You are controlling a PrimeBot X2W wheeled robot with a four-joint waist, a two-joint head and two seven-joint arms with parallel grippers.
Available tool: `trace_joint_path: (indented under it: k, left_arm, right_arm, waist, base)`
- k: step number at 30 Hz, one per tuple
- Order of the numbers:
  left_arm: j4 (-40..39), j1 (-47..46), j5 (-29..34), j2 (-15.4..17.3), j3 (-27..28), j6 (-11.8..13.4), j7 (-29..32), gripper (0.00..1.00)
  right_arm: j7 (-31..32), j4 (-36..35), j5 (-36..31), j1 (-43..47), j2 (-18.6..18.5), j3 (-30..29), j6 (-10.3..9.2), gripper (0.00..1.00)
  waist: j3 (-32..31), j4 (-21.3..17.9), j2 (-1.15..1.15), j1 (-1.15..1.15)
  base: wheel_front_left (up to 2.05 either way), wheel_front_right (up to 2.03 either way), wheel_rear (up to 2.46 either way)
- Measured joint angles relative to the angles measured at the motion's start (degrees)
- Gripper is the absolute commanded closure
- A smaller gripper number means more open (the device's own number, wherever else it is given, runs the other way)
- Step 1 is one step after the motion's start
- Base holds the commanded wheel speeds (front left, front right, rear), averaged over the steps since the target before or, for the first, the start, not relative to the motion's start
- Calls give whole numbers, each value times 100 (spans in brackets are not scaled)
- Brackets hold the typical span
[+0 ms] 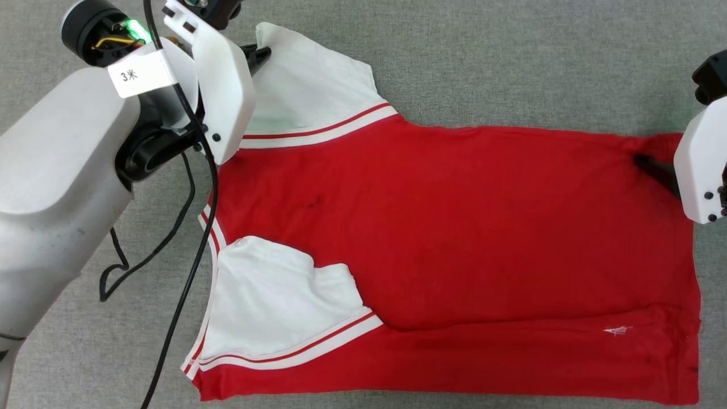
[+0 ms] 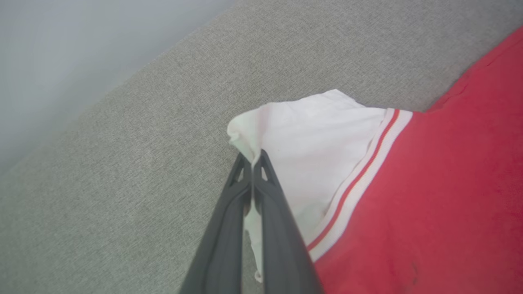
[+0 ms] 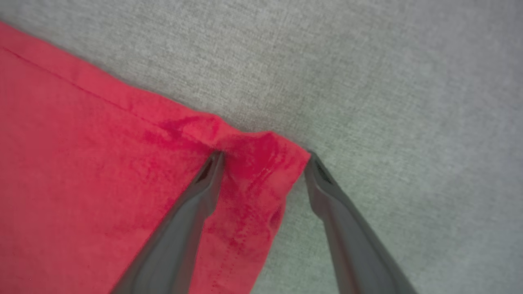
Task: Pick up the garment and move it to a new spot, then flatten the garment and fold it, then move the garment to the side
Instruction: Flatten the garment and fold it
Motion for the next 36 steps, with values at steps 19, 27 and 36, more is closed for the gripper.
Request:
trace_joint_path:
  k: [19, 27, 36]
  left_arm:
    - [-2, 491, -200, 193, -54, 52, -389, 100]
    - [-544, 1191, -364, 514, -43, 337, -598, 100]
    - [-1434, 2288, -608, 1039, -105, 866, -756, 100]
  right_arm:
    - [-1726, 167, 643, 224, -75, 476, 2, 100]
    - [-2150, -144, 779, 721, -235, 519, 2, 100]
    - [-2457, -578, 832, 1688, -391, 326, 2, 100]
  waist:
    - [-703, -163, 1, 1]
    - [-1213, -199, 0, 1]
    - [-1818, -149, 1, 1]
  base:
    - [0, 0, 0]
    - [0, 0, 0]
    - [0, 0, 0]
